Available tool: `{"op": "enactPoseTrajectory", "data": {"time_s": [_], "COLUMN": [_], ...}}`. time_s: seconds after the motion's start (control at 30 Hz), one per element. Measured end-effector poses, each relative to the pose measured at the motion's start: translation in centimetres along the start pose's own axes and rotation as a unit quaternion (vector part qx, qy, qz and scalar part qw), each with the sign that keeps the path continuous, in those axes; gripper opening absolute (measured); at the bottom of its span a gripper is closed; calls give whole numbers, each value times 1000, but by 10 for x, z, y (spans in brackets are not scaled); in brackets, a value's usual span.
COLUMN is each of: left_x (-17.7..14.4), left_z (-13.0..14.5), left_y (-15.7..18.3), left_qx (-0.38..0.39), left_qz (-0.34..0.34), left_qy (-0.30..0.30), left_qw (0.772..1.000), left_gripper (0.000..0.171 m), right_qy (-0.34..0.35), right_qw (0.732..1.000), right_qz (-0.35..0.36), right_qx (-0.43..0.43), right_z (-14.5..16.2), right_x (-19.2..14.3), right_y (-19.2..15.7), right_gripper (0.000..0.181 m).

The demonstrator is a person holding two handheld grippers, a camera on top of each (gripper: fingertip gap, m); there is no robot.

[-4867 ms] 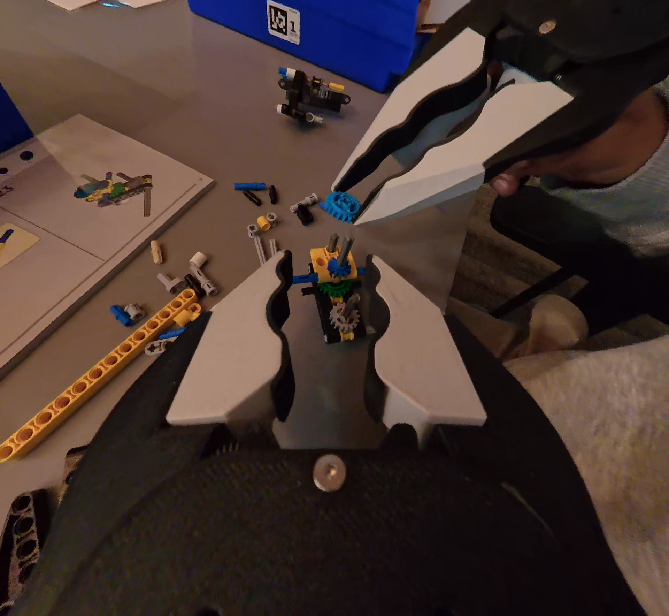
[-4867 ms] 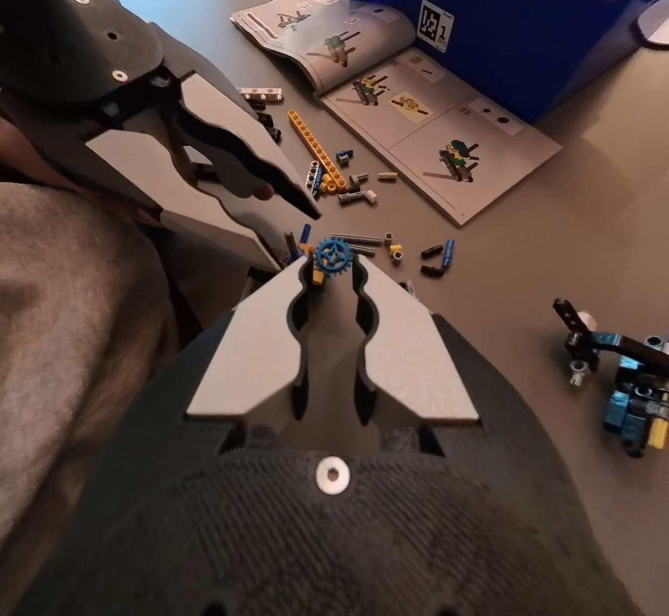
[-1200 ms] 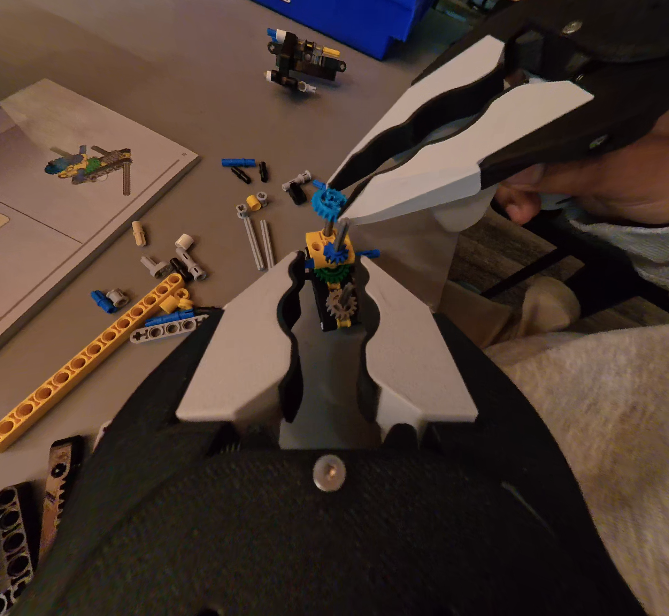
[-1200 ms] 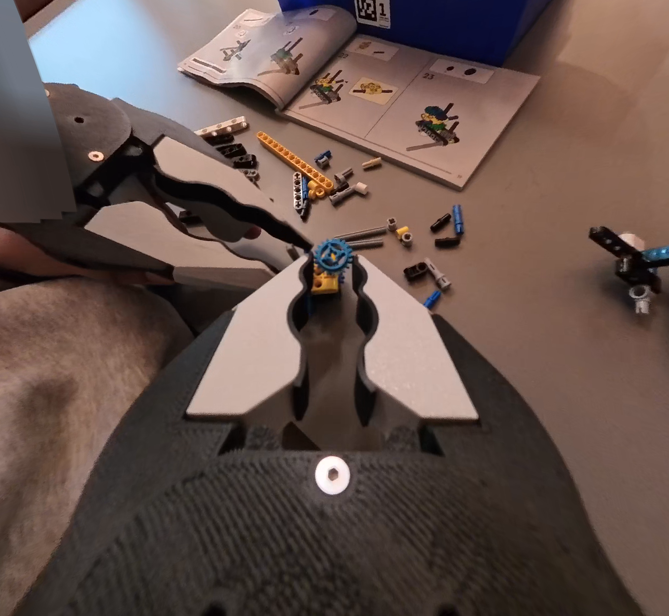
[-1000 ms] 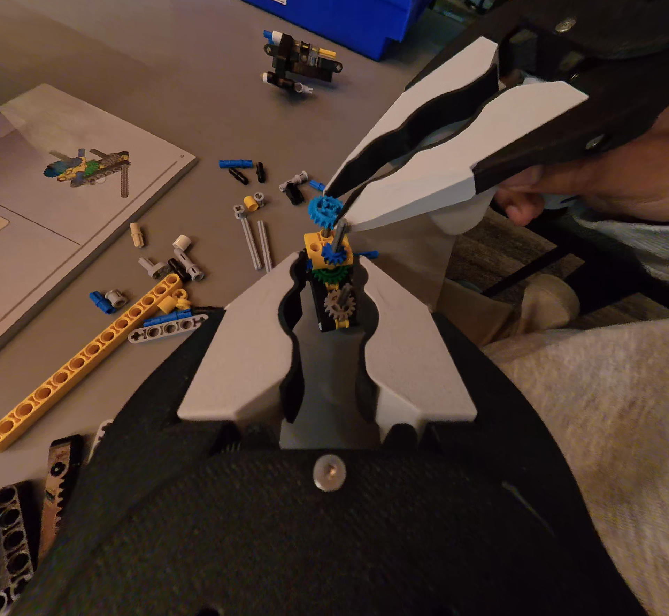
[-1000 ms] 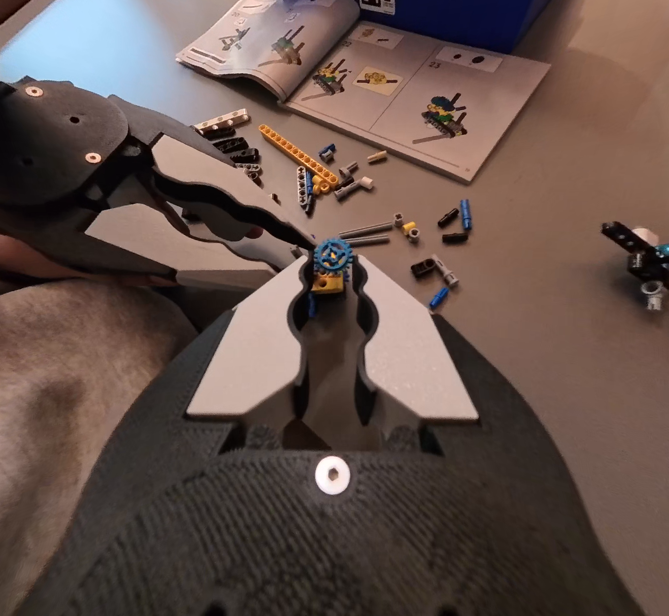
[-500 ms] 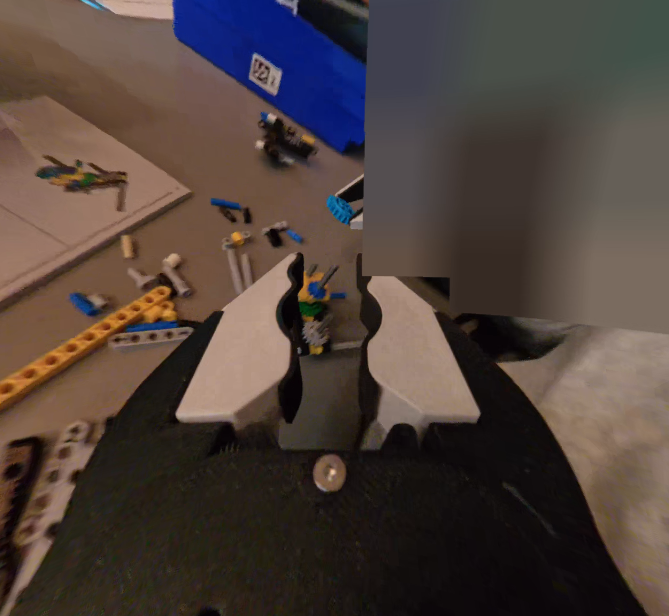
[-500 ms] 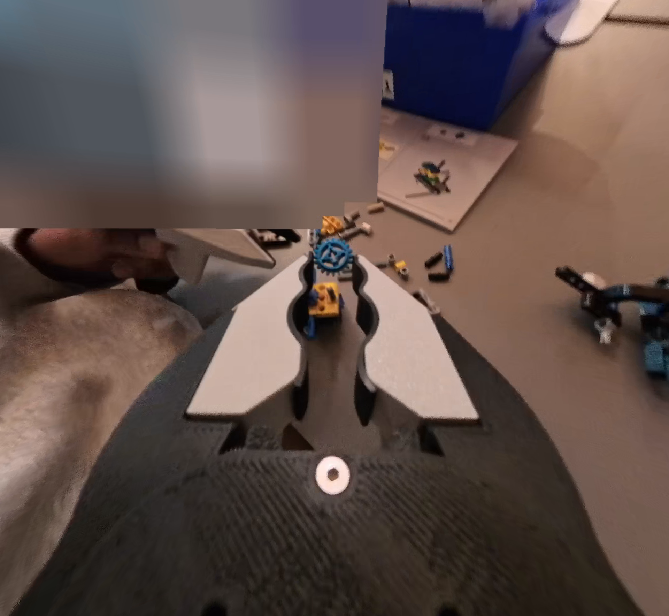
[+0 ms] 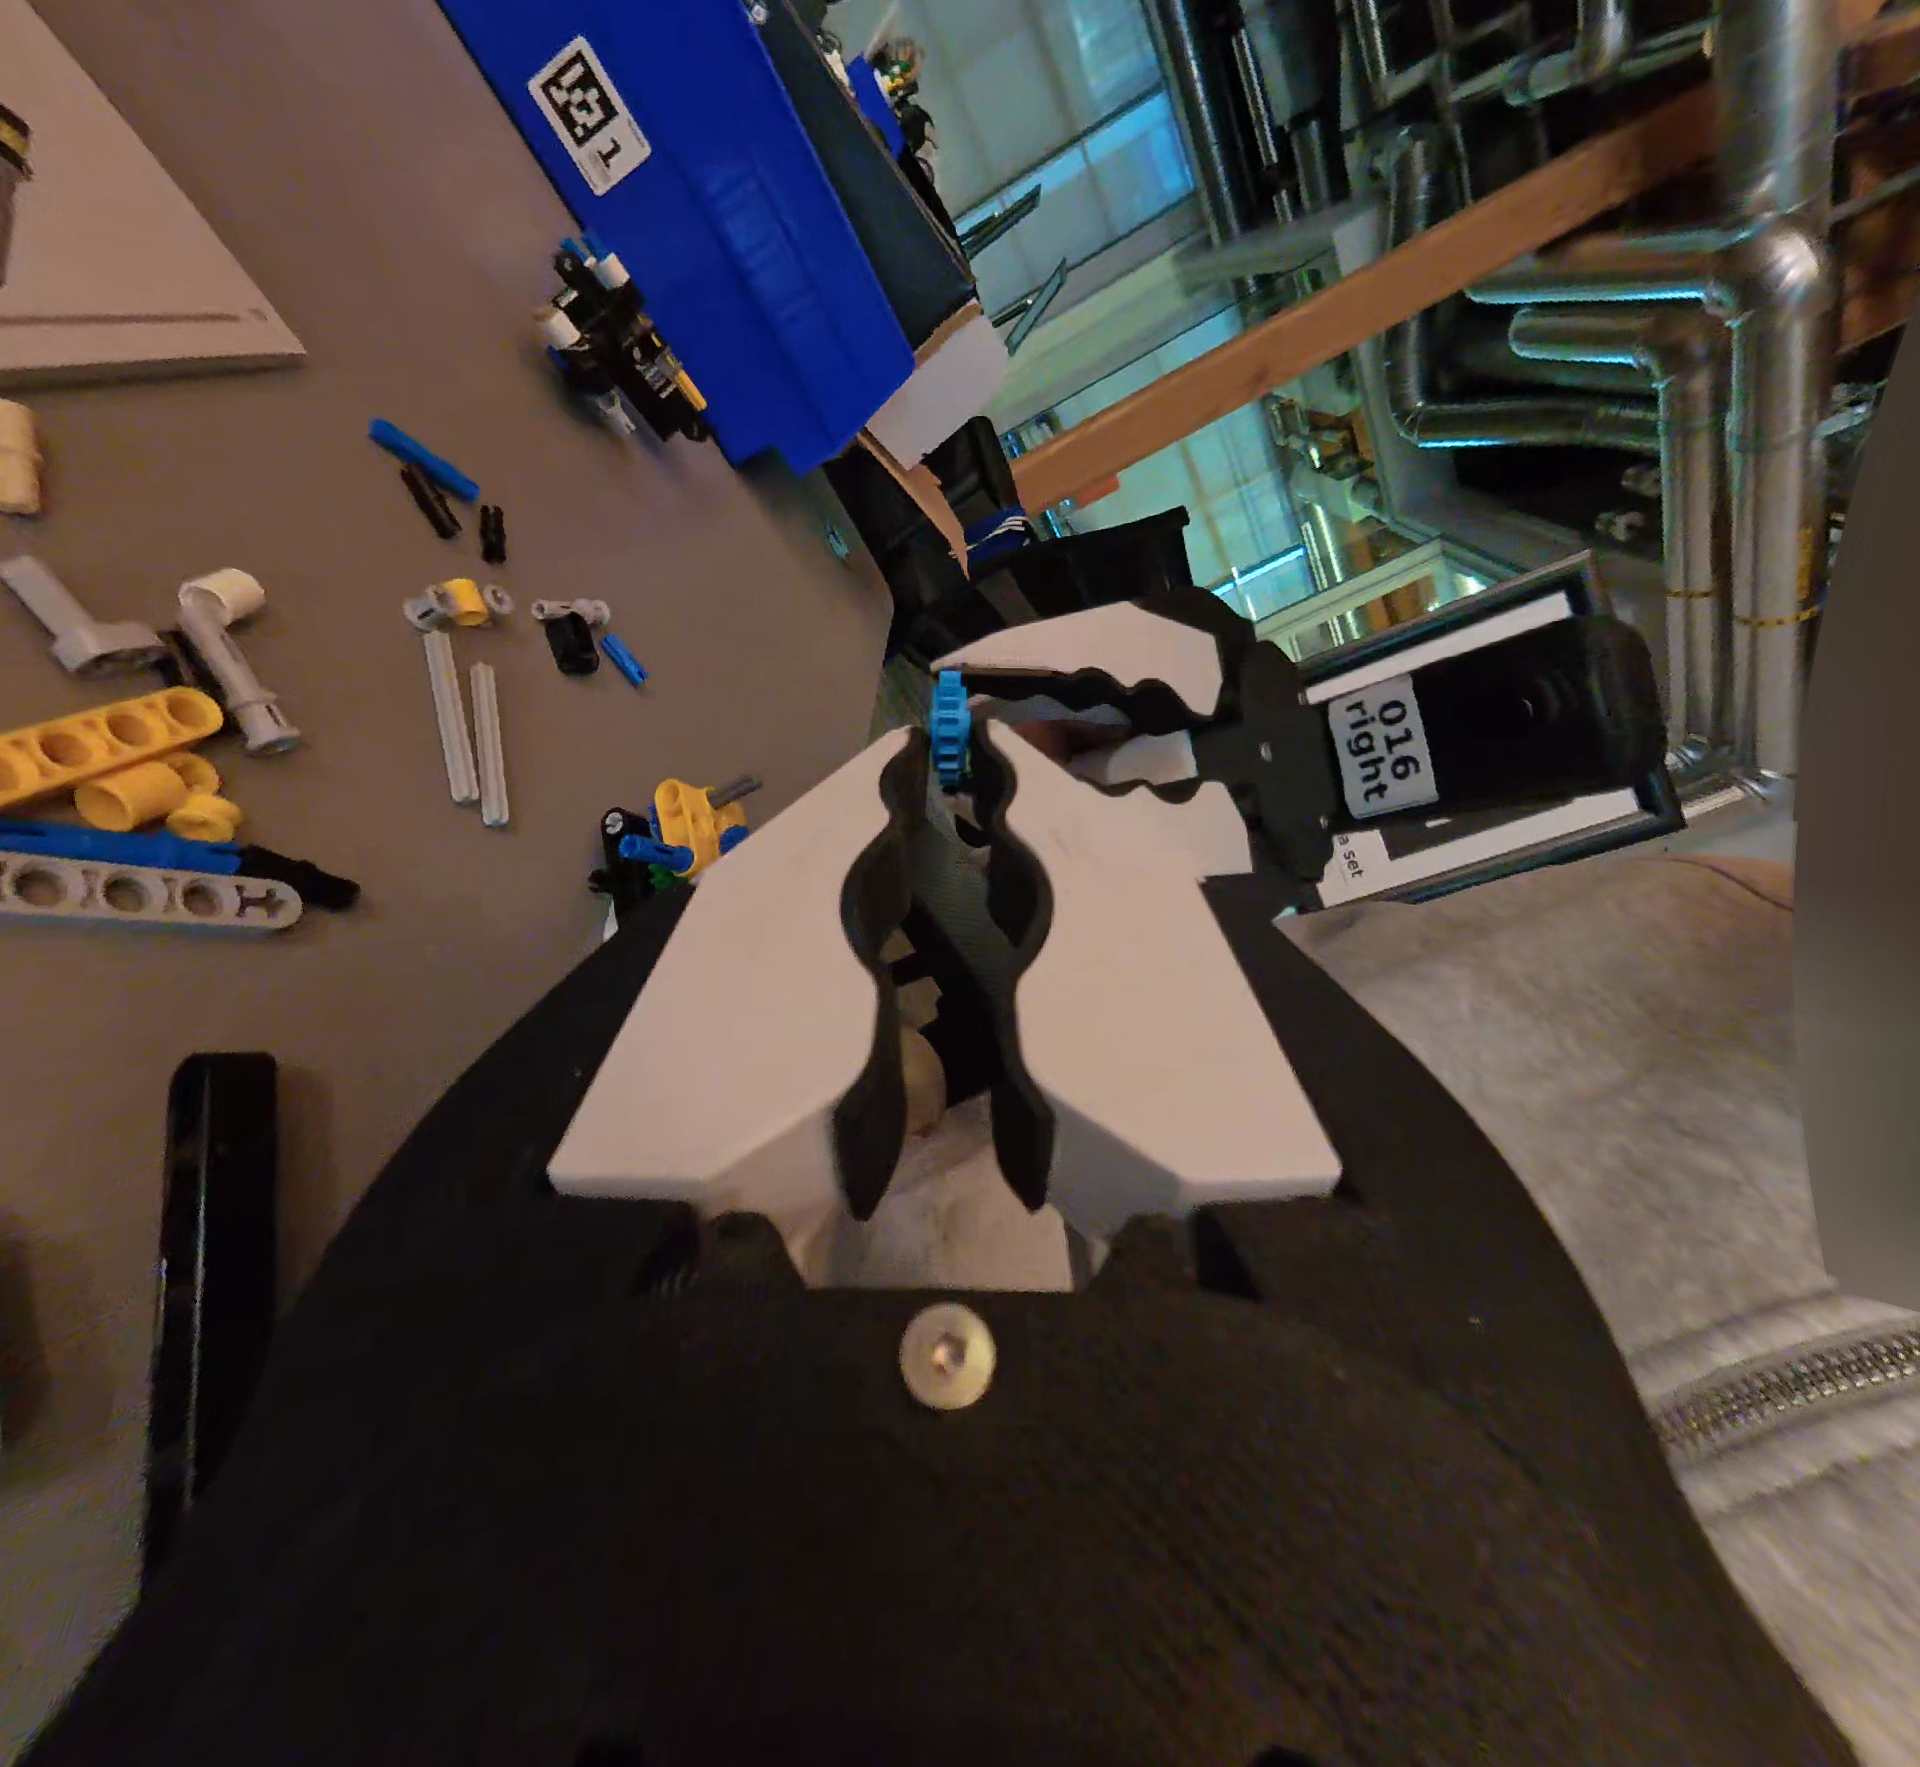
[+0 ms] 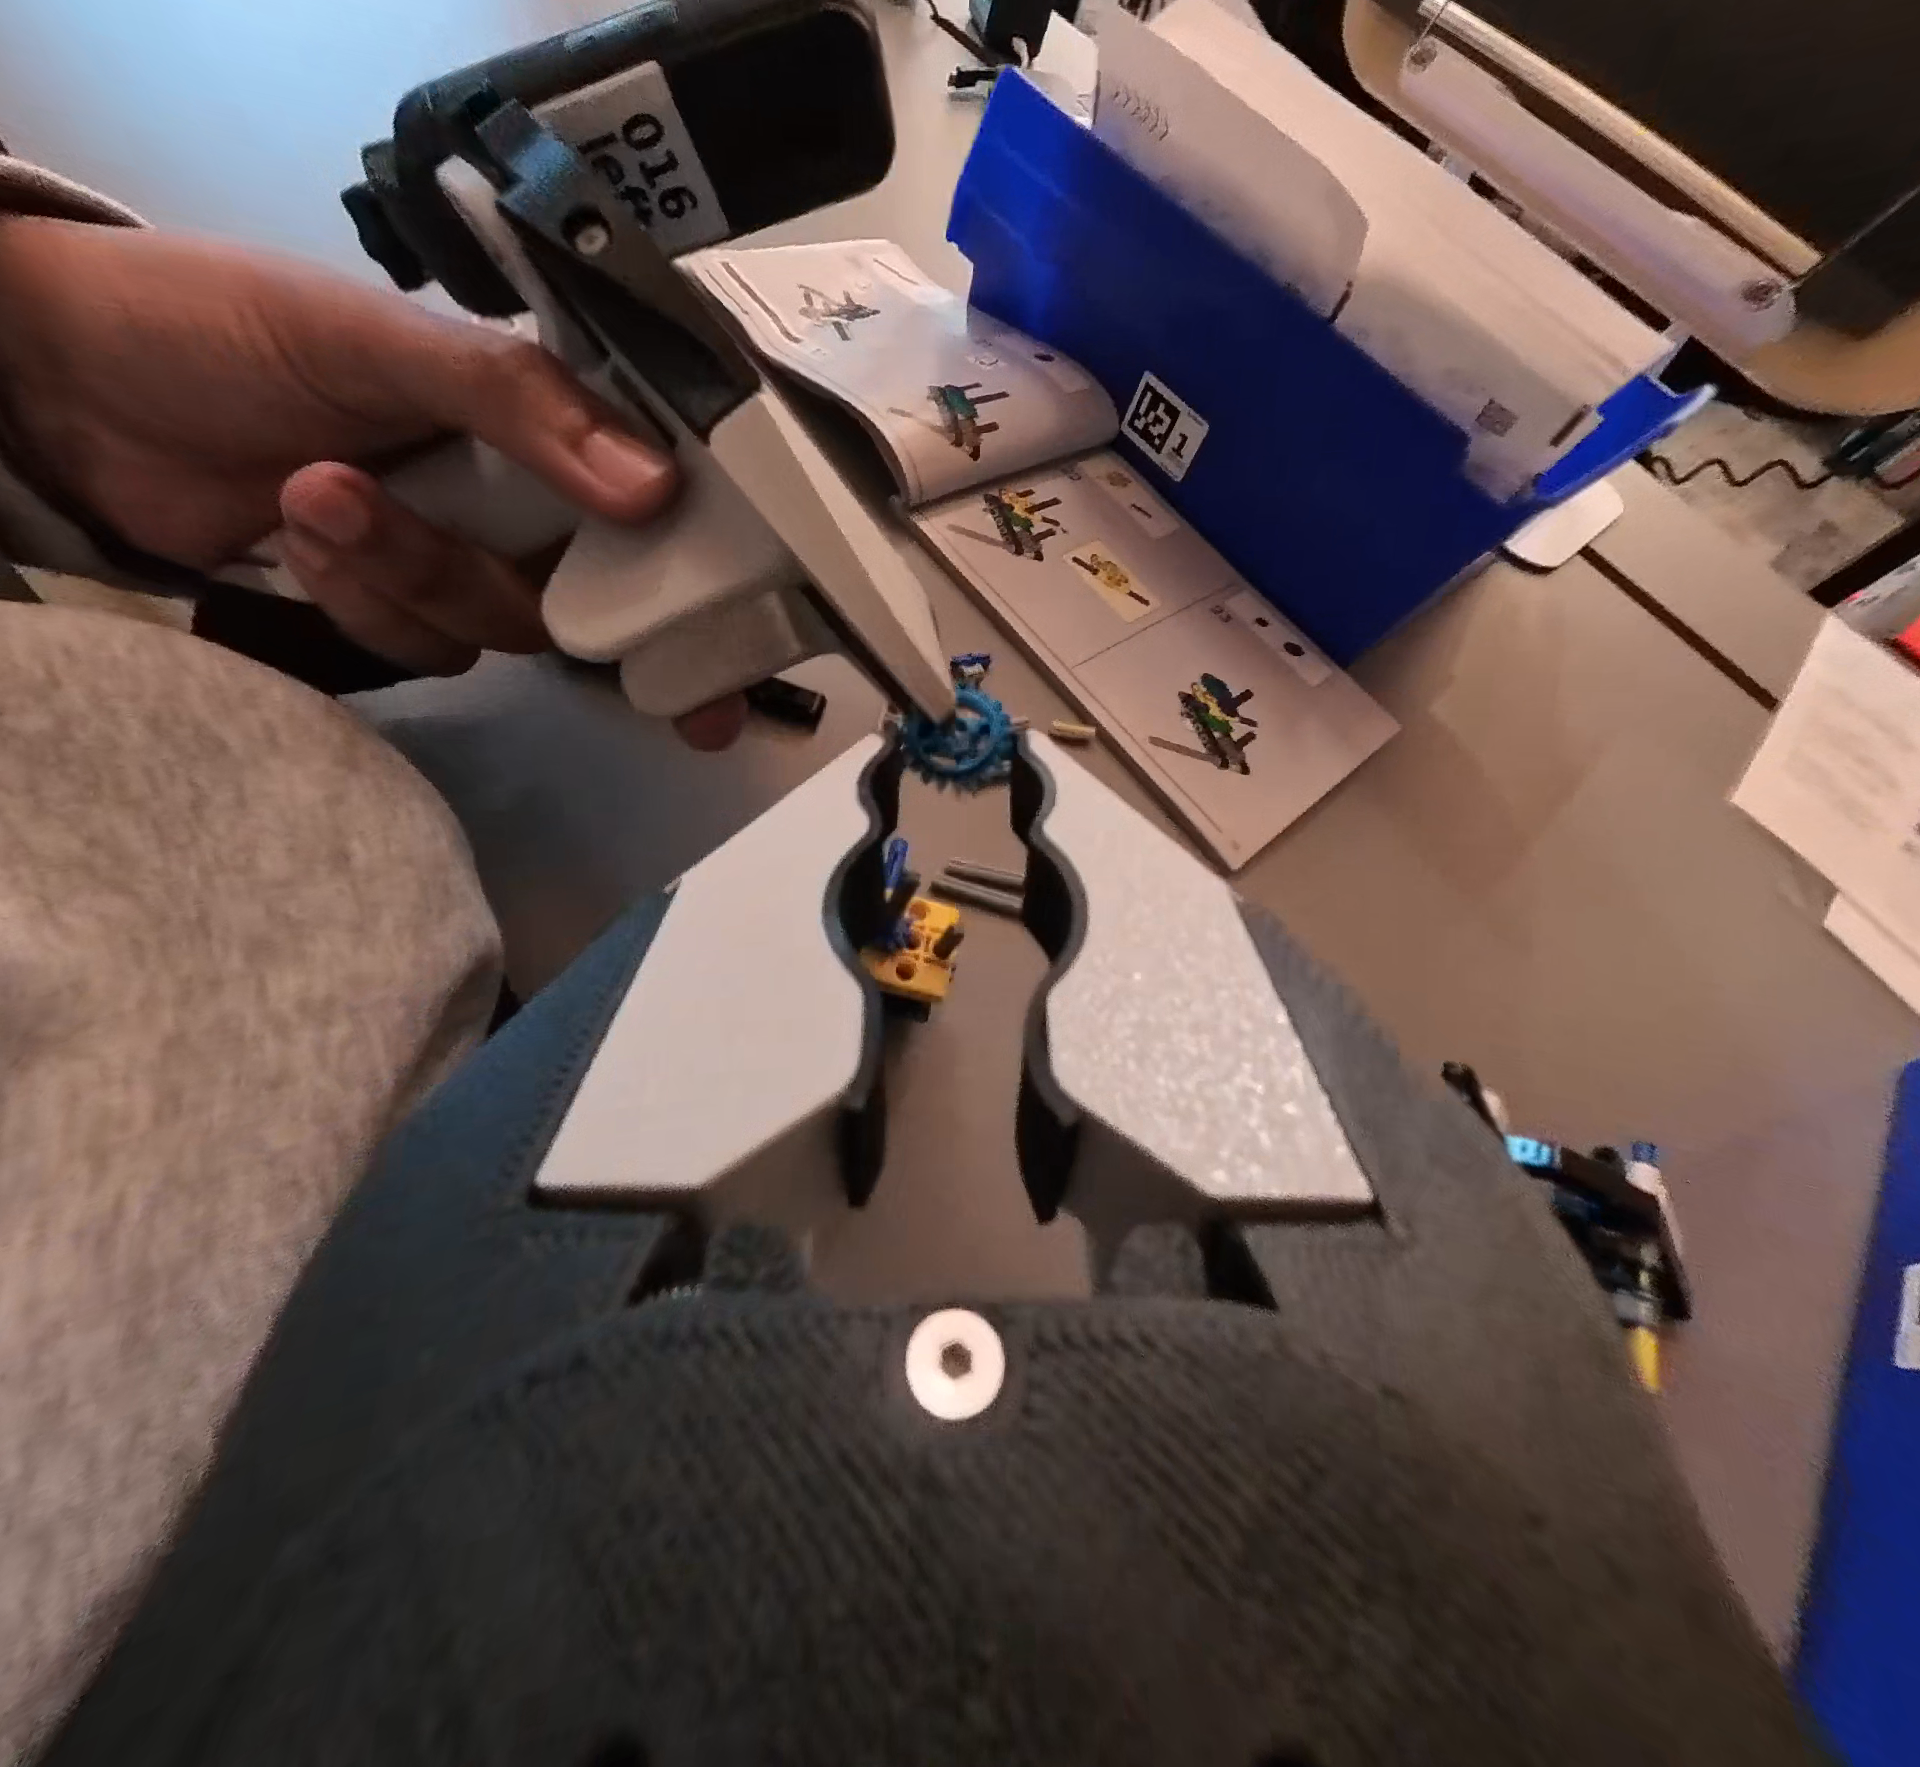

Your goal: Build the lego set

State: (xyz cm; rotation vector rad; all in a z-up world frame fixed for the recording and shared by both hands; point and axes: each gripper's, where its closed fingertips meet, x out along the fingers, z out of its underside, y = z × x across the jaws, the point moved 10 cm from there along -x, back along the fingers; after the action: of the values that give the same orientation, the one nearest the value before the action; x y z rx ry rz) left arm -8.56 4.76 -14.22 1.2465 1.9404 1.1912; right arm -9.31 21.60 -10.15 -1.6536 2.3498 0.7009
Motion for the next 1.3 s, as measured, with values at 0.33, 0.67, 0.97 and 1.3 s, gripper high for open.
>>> {"op": "enactPoseTrajectory", "data": {"time_s": [0.33, 0.67, 0.97, 1.3], "left_x": [-7, -4, -4, 1], "left_z": [-2, 5, 9, 9], "left_y": [-3, -3, -1, -3], "left_qx": [3, -1, 4, -2], "left_qz": [0, 31, 48, 47], "left_qy": [-10, -84, -116, -121], "left_qw": [1000, 996, 992, 992], "left_gripper": [5, 6, 5, 5], "right_qy": [-35, -3, -10, 7], "right_qw": [998, 986, 973, 974], "right_qz": [-16, -121, -199, -216], "right_qx": [-49, -118, -117, -68], "right_z": [3, 3, 5, 12], "right_x": [-3, -8, -8, -9], "right_y": [-4, 0, 3, 11], "right_gripper": [15, 34, 26, 18]}}
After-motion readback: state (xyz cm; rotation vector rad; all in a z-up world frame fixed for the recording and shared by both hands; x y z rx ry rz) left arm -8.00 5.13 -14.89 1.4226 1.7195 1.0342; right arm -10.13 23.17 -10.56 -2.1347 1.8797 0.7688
